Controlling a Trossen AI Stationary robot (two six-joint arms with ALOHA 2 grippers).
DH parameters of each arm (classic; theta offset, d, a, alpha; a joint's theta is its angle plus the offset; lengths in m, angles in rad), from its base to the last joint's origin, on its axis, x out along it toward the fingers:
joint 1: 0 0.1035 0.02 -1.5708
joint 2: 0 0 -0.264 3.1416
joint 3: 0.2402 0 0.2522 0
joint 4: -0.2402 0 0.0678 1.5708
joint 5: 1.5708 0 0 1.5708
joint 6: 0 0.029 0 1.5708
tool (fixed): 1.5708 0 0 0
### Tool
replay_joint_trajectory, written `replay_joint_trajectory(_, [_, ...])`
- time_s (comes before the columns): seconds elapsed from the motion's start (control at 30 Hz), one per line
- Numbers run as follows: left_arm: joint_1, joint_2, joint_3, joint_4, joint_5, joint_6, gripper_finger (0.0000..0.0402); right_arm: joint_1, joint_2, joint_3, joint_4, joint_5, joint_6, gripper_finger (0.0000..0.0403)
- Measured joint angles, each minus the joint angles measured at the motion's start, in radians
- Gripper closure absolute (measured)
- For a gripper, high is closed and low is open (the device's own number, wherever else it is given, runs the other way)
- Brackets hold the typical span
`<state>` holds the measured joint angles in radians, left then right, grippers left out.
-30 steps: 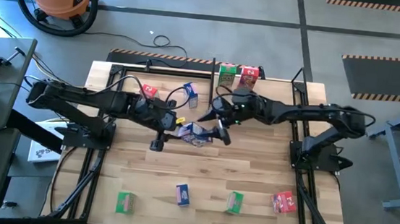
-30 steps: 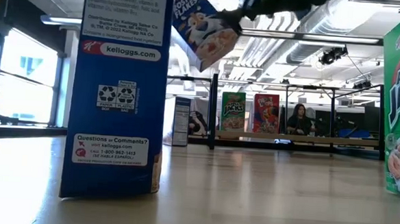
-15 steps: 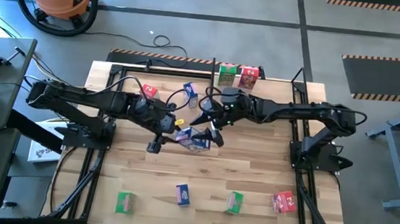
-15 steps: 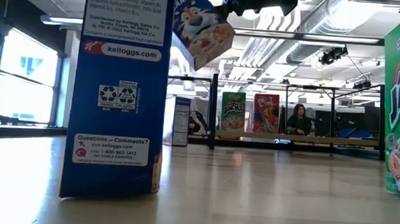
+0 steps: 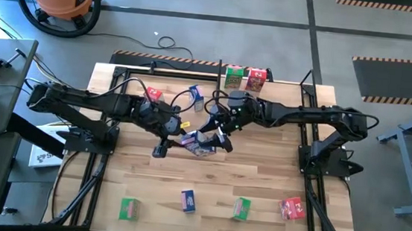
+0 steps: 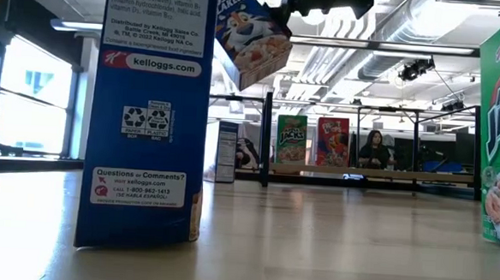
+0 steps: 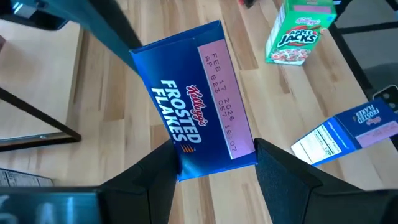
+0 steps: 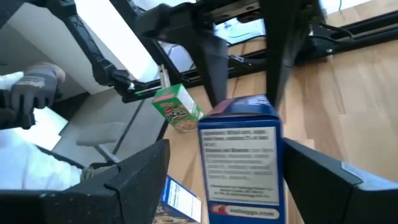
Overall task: Stack cereal on shelf
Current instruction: Put the middle left blue cereal box on the shelf
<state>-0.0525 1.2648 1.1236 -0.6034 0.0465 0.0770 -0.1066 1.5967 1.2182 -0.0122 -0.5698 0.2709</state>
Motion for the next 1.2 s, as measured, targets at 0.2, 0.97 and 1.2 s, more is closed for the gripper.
replay_joint_trajectory(0.2, [0.007, 0.0, 0.0, 0.023, 0.031, -0.008, 0.0218, 0.011, 0.009, 0.0, 0.003, 0.025, -0.025, 0.0107])
replay_joint_trajectory(0.97, [0.073, -0.009, 0.0, 0.085, 0.12, -0.066, 0.0218, 0.013, 0.017, -0.001, 0.037, 0.094, -0.124, 0.0229])
replay_joint_trajectory(1.2, [0.074, -0.071, -0.013, 0.145, 0.072, -0.056, 0.0218, -0.041, -0.111, -0.002, -0.042, 0.113, -0.211, 0.0237])
